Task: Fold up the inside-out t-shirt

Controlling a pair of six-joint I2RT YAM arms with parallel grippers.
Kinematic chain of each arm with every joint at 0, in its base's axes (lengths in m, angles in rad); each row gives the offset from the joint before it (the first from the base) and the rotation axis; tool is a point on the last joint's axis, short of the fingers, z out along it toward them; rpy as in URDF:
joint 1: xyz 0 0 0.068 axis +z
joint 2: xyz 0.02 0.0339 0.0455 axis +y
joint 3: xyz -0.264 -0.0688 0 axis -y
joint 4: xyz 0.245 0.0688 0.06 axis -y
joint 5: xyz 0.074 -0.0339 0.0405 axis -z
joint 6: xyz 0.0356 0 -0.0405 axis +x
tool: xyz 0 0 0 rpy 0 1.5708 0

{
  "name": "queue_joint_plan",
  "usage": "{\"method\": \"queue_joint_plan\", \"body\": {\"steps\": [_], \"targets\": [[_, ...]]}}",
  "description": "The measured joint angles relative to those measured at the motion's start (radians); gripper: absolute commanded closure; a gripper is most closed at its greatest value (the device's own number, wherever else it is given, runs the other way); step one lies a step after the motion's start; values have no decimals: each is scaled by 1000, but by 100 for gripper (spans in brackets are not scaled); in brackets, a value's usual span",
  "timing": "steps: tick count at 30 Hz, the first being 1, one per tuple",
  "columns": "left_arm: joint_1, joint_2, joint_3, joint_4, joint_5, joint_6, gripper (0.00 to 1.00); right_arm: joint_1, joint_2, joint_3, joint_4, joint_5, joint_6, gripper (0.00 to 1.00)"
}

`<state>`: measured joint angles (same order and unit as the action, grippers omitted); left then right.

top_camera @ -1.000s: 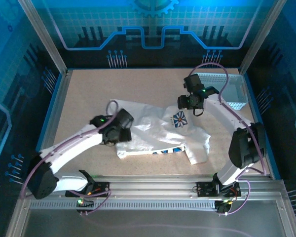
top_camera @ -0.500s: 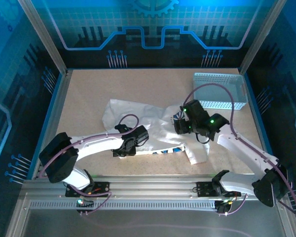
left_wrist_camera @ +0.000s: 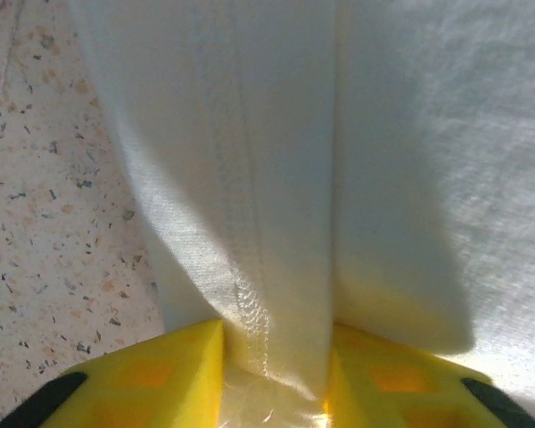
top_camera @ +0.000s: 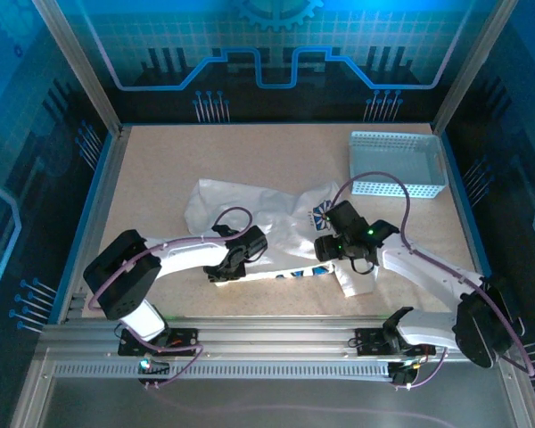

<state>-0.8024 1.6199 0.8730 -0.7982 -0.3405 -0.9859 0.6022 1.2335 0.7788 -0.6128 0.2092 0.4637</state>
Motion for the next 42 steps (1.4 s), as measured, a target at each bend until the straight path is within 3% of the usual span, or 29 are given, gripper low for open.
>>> {"method": "queue_joint_plan", "body": {"steps": [8, 13, 19, 23, 26, 35, 42], "targets": [[2, -3, -8, 11, -3, -2, 90, -13, 72, -26, 27, 13, 27, 30], [1, -80, -40, 13, -8, 1, 100, -64, 127, -26, 31, 25, 50, 34], [42, -442, -77, -21, -65, 22, 100, -190, 152, -26, 30, 14, 84, 34], [183, -737, -92, -15, -60, 88, 100, -259, 152, -26, 31, 0, 86, 34], [281, -844, -106, -20, -27, 135, 100, -287, 154, -26, 31, -2, 82, 34], [349, -850, -107, -19, 52, 219, 100, -325, 155, -30, 37, -28, 78, 32], [390, -800, -56, -3, 72, 254, 100, -338, -93, -32, -58, -23, 68, 26]]}}
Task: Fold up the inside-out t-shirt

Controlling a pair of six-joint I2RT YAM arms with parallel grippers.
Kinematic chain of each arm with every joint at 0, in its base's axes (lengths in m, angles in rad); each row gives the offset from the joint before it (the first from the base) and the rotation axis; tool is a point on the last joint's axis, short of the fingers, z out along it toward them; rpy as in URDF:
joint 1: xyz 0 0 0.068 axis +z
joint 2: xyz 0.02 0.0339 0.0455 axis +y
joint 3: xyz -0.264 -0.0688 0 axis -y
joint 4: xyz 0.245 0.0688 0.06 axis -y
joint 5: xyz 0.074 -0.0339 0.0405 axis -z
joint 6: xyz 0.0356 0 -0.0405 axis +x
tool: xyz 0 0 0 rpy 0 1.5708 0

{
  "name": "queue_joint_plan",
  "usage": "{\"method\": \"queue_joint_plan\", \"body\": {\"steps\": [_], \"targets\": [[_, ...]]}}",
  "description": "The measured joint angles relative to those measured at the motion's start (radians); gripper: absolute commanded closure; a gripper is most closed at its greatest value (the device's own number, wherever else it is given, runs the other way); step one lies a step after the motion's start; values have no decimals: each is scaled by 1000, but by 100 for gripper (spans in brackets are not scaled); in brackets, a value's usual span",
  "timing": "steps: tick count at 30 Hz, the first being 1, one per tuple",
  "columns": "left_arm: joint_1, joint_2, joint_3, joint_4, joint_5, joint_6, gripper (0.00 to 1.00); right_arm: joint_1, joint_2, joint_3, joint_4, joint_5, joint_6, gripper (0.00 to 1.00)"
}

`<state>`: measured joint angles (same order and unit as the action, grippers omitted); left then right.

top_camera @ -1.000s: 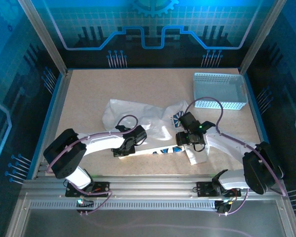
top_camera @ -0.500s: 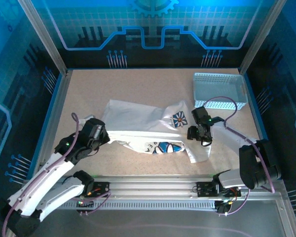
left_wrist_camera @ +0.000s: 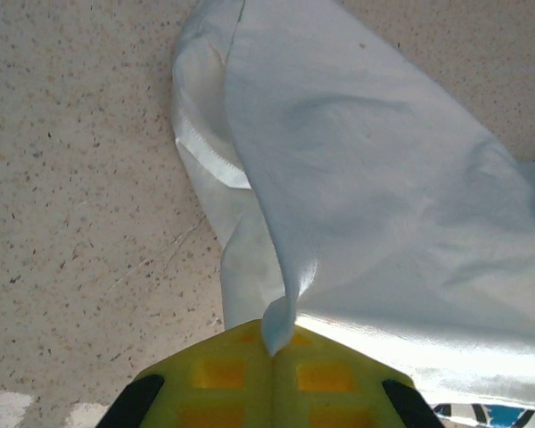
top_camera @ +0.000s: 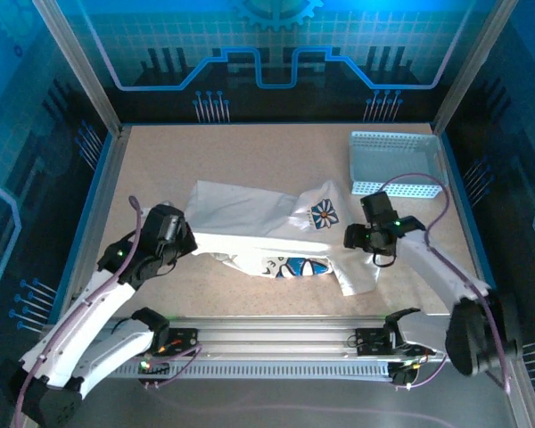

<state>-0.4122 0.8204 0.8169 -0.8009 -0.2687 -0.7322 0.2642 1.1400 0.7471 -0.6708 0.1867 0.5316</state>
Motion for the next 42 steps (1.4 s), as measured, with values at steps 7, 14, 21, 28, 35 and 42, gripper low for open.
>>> {"method": "queue_joint_plan", "body": {"steps": [7, 14, 21, 28, 35, 42], "targets": [[108, 42, 31, 21, -2, 31, 100, -79, -92, -19, -59, -21, 10, 19], [189, 69, 42, 16, 0, 55, 100, -123, 69, -84, -19, -111, 19, 21], [396, 113, 51, -9, 1, 56, 100, -74, 82, -90, 16, -164, 37, 25], [509, 216, 51, -7, 23, 63, 100, 166, 22, -93, 7, -187, 102, 32], [553, 235, 51, -1, 36, 82, 100, 377, -93, -106, -85, -125, 225, 44], [554, 235, 51, 4, 48, 85, 100, 435, -1, -167, -62, -116, 285, 46]]}}
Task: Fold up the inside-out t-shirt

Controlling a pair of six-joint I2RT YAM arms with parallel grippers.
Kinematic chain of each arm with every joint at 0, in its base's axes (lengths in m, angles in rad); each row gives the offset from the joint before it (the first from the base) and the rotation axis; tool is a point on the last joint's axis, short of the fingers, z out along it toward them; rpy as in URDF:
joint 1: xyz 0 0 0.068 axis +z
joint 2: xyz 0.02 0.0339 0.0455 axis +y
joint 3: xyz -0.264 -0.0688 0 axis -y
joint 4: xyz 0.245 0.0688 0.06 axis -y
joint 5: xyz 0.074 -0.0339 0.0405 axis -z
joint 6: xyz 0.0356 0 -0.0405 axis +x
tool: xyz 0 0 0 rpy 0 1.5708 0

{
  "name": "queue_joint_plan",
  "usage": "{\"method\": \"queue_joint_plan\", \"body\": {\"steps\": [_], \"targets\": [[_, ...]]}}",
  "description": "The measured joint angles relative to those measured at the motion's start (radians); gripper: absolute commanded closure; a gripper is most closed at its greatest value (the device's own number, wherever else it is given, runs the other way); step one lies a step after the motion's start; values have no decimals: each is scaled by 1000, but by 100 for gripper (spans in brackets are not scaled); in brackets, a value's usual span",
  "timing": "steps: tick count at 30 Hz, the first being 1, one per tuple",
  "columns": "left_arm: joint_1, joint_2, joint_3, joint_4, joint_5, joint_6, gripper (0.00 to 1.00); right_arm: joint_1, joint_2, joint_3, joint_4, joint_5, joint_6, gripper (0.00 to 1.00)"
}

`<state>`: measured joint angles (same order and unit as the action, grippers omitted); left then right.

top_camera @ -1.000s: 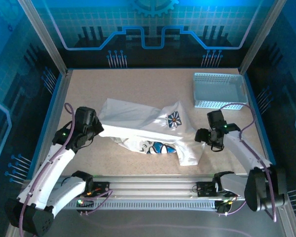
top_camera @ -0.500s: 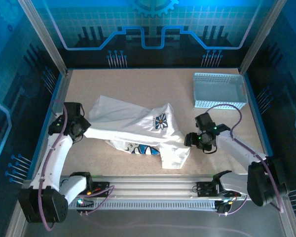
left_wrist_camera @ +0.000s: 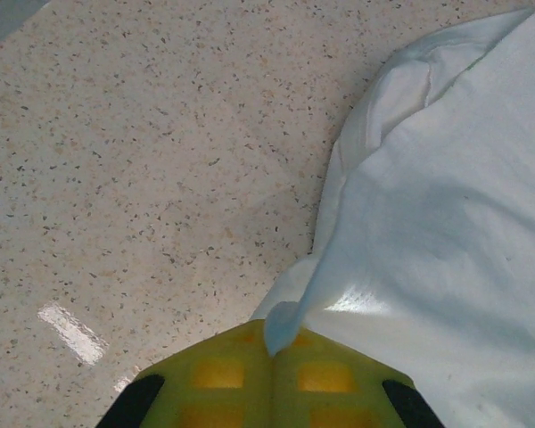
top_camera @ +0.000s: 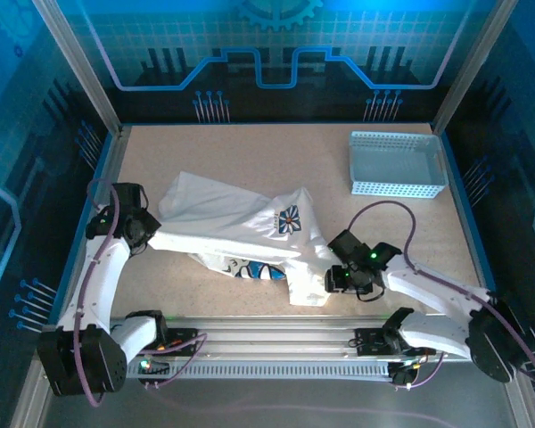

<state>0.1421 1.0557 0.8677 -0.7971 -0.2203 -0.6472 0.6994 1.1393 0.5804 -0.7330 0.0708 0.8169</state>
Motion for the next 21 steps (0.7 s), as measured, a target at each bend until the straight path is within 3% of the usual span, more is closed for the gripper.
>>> {"method": "queue_joint_plan", "body": {"steps": [6, 11, 14, 21], "targets": [[1, 0, 0, 5, 14, 0, 100, 21, 152, 16, 97, 4, 6, 55], [1, 0, 0, 18, 34, 0, 100, 22, 227, 72, 43, 43, 10, 86], [2, 0, 9, 17, 43, 0, 100, 28, 236, 100, 68, 70, -4, 98], [3, -10, 84, 18, 82, 0, 100, 3, 47, 210, 18, 143, -59, 100]]}}
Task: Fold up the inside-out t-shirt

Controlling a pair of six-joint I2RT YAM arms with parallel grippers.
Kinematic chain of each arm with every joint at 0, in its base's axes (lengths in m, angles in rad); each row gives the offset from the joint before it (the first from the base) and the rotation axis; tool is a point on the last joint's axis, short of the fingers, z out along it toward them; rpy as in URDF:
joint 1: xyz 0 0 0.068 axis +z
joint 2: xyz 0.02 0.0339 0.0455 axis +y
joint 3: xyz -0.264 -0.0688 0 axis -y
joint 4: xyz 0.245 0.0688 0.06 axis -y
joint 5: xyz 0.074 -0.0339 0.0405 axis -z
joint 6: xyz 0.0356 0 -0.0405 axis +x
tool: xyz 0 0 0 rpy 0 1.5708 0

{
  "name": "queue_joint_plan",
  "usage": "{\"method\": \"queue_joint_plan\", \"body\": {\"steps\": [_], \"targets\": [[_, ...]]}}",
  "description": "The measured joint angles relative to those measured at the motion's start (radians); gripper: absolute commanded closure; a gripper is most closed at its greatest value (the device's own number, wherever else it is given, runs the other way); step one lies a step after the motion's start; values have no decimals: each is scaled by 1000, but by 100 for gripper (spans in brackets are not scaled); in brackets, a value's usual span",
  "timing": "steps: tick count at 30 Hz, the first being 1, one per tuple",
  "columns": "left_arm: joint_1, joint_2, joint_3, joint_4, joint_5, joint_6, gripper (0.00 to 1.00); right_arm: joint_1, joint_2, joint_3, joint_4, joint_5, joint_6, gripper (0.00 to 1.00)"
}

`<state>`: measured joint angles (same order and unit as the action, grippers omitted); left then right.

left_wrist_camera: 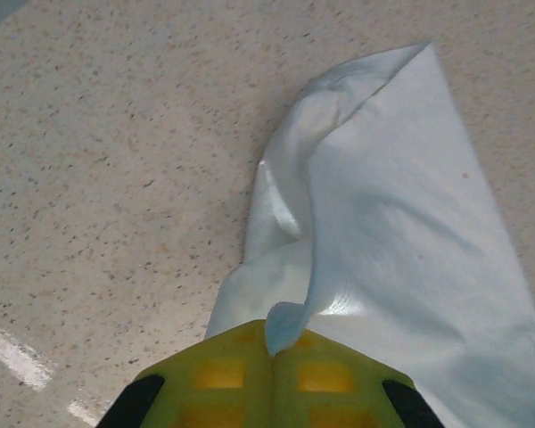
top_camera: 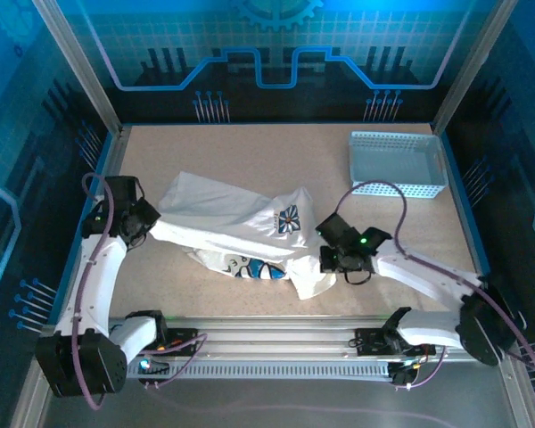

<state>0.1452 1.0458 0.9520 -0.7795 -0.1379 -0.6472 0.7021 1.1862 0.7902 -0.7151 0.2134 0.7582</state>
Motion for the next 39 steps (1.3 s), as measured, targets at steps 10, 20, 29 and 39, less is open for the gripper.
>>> {"method": "queue_joint_plan", "body": {"steps": [10, 20, 29, 39], "targets": [[0, 29, 414, 0, 124, 26, 100, -135, -56, 657, -282, 92, -219, 100], [0, 317, 1151, 5, 314, 30, 100, -184, 441, 2005, -610, 126, -433, 100], [11, 444, 1245, -15, 411, 61, 100, -259, 609, 2232, -807, 103, -475, 100], [41, 676, 1106, -177, 482, 78, 100, -315, 728, 2298, -905, 137, -483, 100]]}}
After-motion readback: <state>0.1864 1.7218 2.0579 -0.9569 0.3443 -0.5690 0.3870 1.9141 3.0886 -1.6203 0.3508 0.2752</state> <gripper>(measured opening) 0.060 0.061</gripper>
